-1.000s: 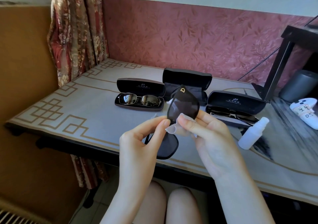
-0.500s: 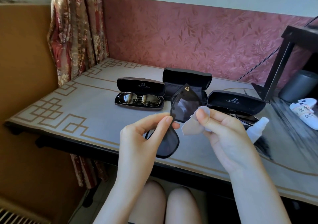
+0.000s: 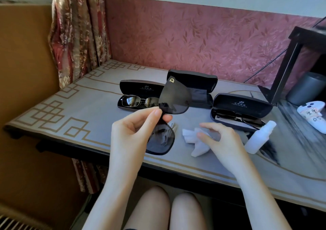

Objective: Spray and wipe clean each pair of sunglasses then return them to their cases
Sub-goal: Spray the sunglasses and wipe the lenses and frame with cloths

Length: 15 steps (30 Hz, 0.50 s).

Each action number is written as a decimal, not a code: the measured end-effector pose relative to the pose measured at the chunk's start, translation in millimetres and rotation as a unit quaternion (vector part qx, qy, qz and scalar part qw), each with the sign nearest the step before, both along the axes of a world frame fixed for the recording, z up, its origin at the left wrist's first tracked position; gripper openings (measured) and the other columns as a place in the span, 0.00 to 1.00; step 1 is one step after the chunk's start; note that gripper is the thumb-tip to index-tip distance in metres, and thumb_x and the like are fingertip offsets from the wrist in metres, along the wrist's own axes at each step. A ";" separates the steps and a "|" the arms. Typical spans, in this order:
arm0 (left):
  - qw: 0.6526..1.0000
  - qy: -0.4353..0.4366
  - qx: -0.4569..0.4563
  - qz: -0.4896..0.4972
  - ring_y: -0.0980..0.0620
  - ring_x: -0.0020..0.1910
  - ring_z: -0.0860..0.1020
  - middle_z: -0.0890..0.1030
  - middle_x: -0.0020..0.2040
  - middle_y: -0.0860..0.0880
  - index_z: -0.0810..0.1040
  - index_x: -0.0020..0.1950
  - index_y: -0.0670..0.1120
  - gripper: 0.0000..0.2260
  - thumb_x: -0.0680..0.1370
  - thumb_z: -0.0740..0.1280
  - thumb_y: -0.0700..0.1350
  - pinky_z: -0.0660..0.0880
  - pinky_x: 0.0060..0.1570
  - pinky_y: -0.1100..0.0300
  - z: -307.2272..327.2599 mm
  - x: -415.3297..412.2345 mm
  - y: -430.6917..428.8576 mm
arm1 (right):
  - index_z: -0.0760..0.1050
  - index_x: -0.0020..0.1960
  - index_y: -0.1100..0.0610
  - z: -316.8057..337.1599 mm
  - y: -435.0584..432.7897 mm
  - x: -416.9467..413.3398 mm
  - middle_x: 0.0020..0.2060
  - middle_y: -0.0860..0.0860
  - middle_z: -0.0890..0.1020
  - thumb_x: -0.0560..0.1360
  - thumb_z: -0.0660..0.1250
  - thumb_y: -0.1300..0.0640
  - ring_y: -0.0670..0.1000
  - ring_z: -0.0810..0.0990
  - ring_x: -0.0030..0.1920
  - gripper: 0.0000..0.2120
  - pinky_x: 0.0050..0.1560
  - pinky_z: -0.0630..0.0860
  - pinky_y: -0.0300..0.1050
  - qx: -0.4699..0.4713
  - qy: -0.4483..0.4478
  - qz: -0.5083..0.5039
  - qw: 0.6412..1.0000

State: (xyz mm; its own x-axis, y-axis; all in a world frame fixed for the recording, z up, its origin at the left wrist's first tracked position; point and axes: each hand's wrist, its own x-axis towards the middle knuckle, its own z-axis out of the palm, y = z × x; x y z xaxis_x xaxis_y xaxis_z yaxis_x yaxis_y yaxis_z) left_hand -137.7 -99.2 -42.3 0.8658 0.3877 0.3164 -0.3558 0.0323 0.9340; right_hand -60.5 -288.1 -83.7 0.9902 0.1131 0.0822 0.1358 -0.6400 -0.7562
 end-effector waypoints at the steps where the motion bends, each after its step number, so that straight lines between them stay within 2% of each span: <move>1: 1.000 0.000 -0.005 0.000 0.64 0.41 0.82 0.85 0.36 0.57 0.83 0.41 0.50 0.10 0.76 0.67 0.38 0.74 0.42 0.74 0.2 0.0 -0.3 | 0.80 0.55 0.47 0.4 -1.3 0.2 0.52 0.42 0.79 0.75 0.71 0.52 0.44 0.73 0.55 0.09 0.51 0.67 0.37 -0.015 -0.006 0.002 1.000; 2: 1.000 -0.001 -0.007 0.000 0.64 0.41 0.82 0.85 0.36 0.56 0.83 0.40 0.50 0.10 0.76 0.67 0.38 0.74 0.42 0.74 0.2 -0.1 -0.2 | 0.80 0.53 0.46 0.6 -2.8 1.1 0.53 0.41 0.78 0.74 0.72 0.53 0.45 0.72 0.58 0.08 0.53 0.65 0.40 -0.022 -0.010 0.003 1.000; 5: 1.000 0.003 -0.014 0.000 0.63 0.41 0.82 0.85 0.36 0.55 0.84 0.40 0.50 0.10 0.76 0.67 0.38 0.74 0.41 0.74 0.6 0.3 0.3 | 0.82 0.41 0.49 1.1 -5.6 0.2 0.50 0.41 0.80 0.72 0.74 0.57 0.45 0.71 0.57 0.04 0.51 0.61 0.42 -0.041 -0.017 0.004 0.999; 8: 1.000 0.008 -0.020 -0.002 0.64 0.40 0.82 0.85 0.36 0.55 0.84 0.41 0.49 0.09 0.77 0.67 0.38 0.74 0.40 0.74 1.8 0.7 0.2 | 0.81 0.37 0.50 0.1 -10.1 0.9 0.44 0.42 0.82 0.71 0.75 0.58 0.48 0.76 0.54 0.06 0.54 0.69 0.46 -0.049 -0.065 -0.002 0.997; 10: 1.000 0.010 -0.021 -0.004 0.63 0.40 0.82 0.86 0.37 0.54 0.84 0.42 0.46 0.08 0.77 0.66 0.38 0.74 0.40 0.74 2.0 1.2 0.3 | 0.80 0.37 0.50 3.7 -10.0 -1.0 0.40 0.45 0.83 0.70 0.75 0.59 0.46 0.78 0.48 0.07 0.53 0.72 0.40 0.008 -0.076 -0.004 0.997; 12: 1.000 0.013 -0.022 -0.005 0.61 0.41 0.82 0.86 0.38 0.51 0.84 0.44 0.43 0.07 0.77 0.66 0.39 0.75 0.41 0.73 1.3 1.8 0.3 | 0.80 0.37 0.52 10.0 -8.1 -1.5 0.36 0.47 0.83 0.70 0.75 0.59 0.44 0.78 0.40 0.06 0.46 0.72 0.33 0.068 -0.080 -0.018 0.994; 15: 1.000 0.016 -0.025 -0.005 0.58 0.43 0.83 0.86 0.39 0.49 0.85 0.44 0.43 0.07 0.77 0.67 0.39 0.75 0.43 0.70 -1.4 2.7 0.5 | 0.78 0.39 0.56 19.5 -4.2 1.5 0.33 0.49 0.80 0.73 0.73 0.57 0.48 0.76 0.35 0.06 0.40 0.72 0.38 0.116 -0.078 -0.038 0.989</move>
State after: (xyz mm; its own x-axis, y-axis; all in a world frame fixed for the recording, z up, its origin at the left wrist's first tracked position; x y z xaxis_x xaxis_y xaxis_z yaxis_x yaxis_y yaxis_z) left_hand -135.0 -98.7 -43.7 0.8794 0.3932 0.2685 -0.3247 0.0827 0.9422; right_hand -59.0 -292.3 -64.2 0.9683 -0.0020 0.2497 0.2203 -0.4638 -0.8581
